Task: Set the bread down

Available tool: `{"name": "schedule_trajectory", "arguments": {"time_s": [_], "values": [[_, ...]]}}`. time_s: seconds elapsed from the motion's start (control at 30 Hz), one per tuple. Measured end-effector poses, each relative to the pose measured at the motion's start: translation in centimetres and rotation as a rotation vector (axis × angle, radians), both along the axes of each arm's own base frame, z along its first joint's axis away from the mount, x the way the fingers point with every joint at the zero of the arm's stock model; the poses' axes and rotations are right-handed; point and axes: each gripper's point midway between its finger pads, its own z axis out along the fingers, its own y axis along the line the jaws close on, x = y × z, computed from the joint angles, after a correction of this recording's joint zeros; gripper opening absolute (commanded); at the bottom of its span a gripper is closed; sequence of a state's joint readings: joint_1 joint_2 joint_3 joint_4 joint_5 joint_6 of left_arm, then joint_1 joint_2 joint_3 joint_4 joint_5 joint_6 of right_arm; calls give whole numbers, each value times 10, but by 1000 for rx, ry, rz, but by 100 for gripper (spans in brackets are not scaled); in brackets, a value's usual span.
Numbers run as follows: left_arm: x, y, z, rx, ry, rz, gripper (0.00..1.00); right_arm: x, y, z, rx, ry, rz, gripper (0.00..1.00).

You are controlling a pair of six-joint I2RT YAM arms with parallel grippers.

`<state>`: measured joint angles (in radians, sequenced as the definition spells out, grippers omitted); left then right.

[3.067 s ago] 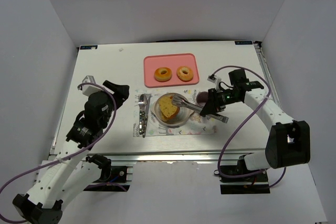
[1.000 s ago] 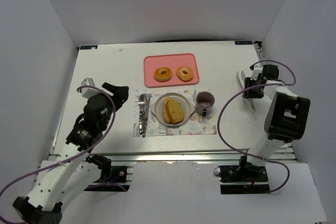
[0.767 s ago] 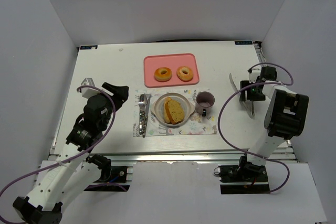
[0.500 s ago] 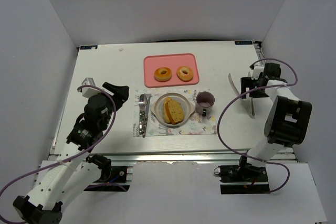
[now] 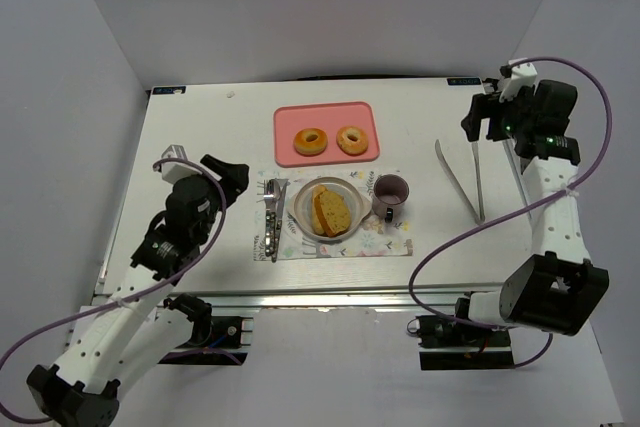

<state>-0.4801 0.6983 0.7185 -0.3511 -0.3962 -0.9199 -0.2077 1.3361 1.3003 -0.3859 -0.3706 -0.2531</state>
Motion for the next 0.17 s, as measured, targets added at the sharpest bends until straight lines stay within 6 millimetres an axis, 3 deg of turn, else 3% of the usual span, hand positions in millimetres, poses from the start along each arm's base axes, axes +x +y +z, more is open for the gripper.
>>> {"name": "schedule_trajectory", "arguments": {"time_s": [0.17], "values": [[1, -1, 1, 0, -4, -5, 76, -1, 16, -2, 58, 25, 10, 89]]}}
